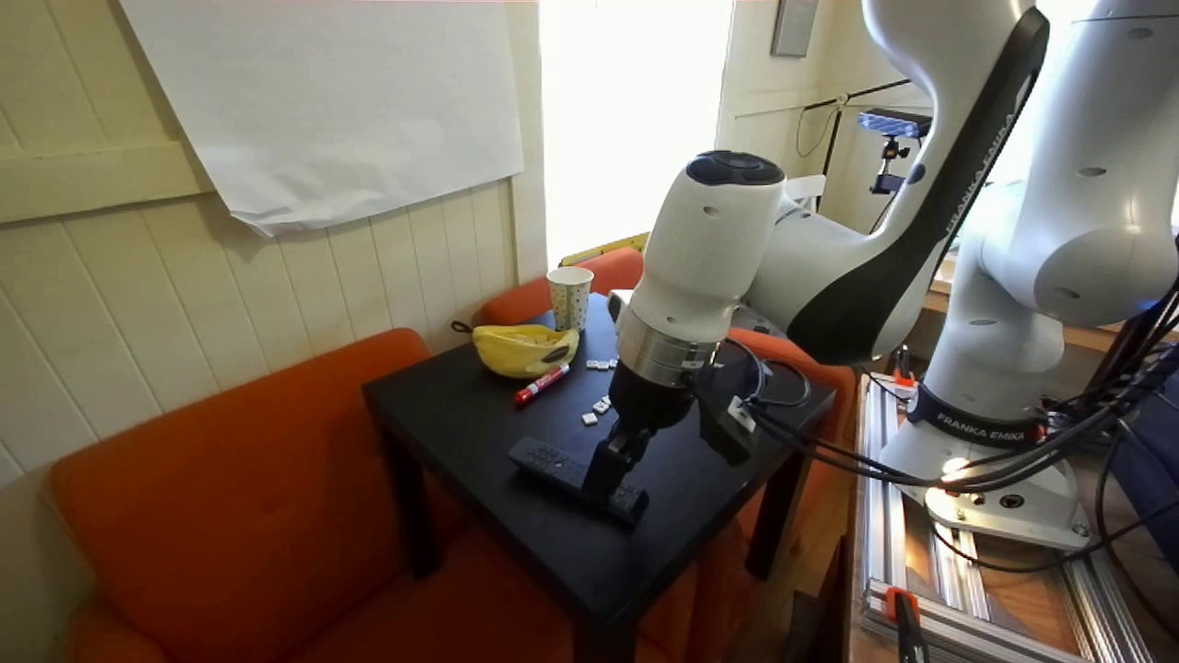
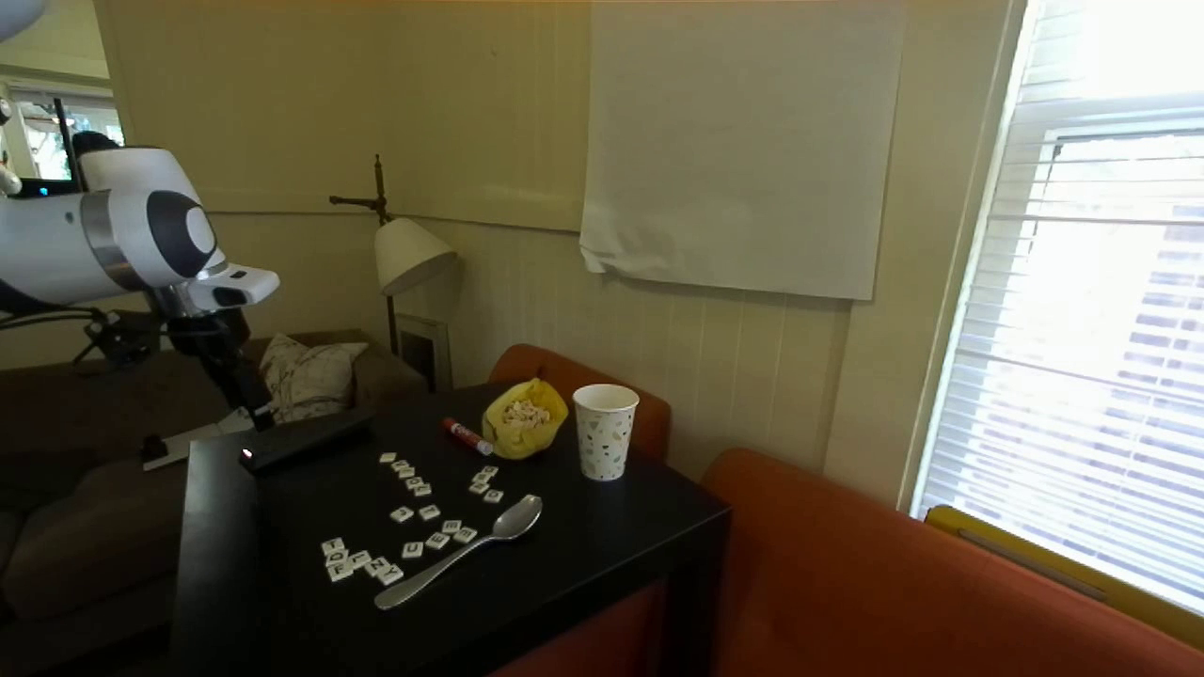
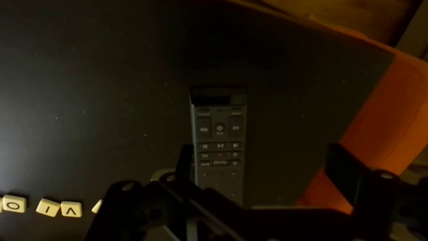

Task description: Move the remote to the right

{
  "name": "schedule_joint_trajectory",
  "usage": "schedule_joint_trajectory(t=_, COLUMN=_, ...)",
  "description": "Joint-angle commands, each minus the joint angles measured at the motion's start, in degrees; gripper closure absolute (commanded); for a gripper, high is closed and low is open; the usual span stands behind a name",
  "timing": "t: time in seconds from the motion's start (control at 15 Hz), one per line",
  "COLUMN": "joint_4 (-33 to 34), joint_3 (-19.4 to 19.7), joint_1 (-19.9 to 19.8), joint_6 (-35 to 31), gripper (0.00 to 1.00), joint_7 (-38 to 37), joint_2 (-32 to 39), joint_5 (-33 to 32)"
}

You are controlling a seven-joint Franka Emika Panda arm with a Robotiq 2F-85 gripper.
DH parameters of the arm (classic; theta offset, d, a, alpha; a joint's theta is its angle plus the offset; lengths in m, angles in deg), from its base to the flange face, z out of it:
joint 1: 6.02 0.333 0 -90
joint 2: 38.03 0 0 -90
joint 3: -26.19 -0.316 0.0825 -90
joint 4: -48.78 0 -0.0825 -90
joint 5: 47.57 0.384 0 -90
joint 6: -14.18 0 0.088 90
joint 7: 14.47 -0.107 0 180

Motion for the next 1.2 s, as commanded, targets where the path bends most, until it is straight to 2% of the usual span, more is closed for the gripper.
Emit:
schedule_joint_trajectory(t=0.0, joint_4=5.9, joint_3=1.2, joint_1=-1.3, joint_6=2.8, gripper=0.00, joint_7=-3.1, joint_2=6.8, joint_5=-7.1)
schedule_joint_trajectory(t=0.4, joint_4=11.6, joint_3=5.2, joint_1=-0.7, joint_6=2.9, gripper=0.00, joint_7=-1.7, joint_2=14.7, joint_5=-11.6)
schedule_joint_trajectory(t=1.0, joint_4=13.3, joint_3=5.7, joint_1=-3.6, joint_6=1.7, gripper=0.00, joint_7=2.5, joint_2=16.4, joint_5=-7.7)
schedule_joint_trajectory(t=1.07, joint_4=13.0, joint_3=5.7, joint_1=-3.9, joint_6=1.8, gripper=0.11, joint_7=2.4, joint_2=16.1, joint_5=-7.7)
schedule_joint_trajectory(t=1.13, joint_4=12.9, joint_3=5.8, joint_1=-4.2, joint_6=1.9, gripper=0.26, joint_7=2.4, joint_2=16.0, joint_5=-7.8)
